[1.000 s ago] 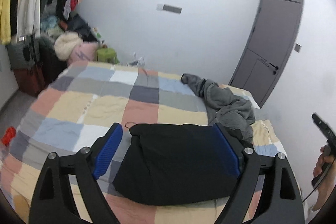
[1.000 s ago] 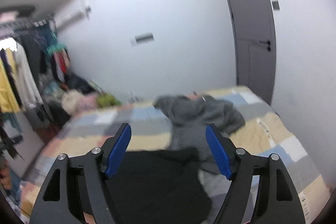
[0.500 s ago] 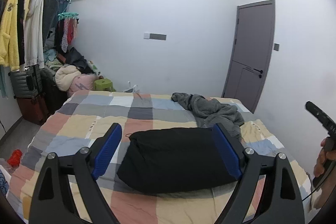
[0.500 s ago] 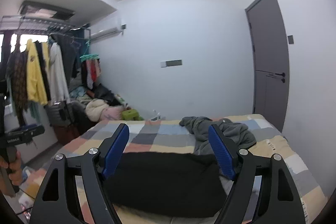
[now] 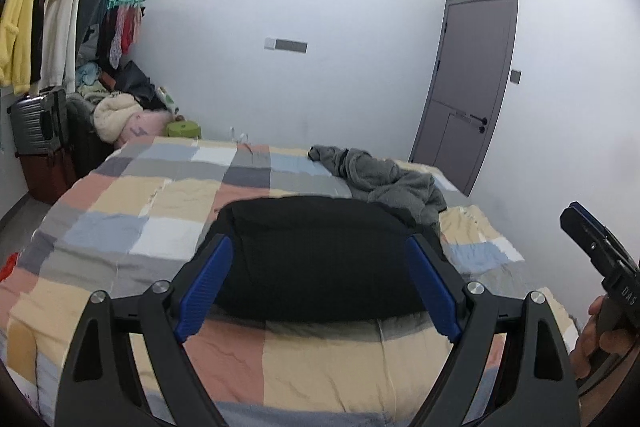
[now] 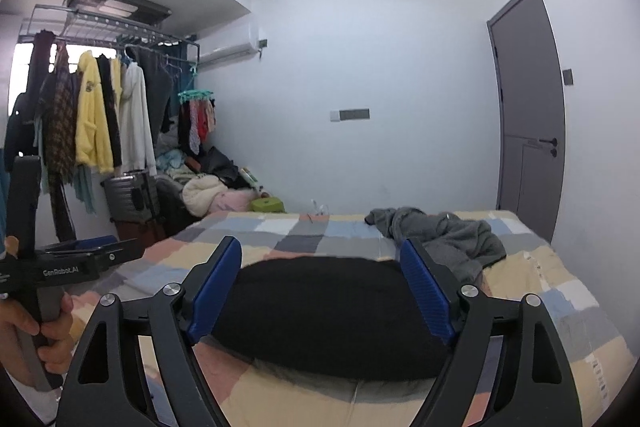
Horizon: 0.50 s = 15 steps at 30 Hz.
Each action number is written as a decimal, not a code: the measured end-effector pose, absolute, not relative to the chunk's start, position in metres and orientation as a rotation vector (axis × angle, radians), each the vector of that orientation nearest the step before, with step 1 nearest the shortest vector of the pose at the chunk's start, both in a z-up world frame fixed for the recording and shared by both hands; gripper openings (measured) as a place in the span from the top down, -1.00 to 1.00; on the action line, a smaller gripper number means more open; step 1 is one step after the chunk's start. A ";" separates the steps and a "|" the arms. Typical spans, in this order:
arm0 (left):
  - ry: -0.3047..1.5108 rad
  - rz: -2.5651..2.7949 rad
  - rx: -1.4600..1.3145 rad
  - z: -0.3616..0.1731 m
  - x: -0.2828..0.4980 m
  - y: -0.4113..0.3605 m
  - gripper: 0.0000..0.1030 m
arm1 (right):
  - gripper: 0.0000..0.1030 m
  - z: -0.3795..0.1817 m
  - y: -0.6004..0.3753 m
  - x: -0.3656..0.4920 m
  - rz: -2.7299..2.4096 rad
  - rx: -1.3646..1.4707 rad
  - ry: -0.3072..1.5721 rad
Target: Fold large clothes
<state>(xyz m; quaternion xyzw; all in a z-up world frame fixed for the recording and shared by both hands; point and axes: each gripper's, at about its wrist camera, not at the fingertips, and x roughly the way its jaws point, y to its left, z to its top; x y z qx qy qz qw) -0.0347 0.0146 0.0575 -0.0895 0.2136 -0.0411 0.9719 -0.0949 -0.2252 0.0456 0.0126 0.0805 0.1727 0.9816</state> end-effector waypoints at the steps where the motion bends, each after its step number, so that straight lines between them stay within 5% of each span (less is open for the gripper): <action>1: 0.435 -0.083 -0.183 0.054 -0.037 0.012 -0.71 | -0.58 0.038 -0.222 -0.095 0.347 0.030 0.174; 15: 0.489 -0.042 -0.170 0.005 -0.046 -0.010 -0.71 | -0.66 -0.033 -0.215 -0.087 0.260 0.031 0.334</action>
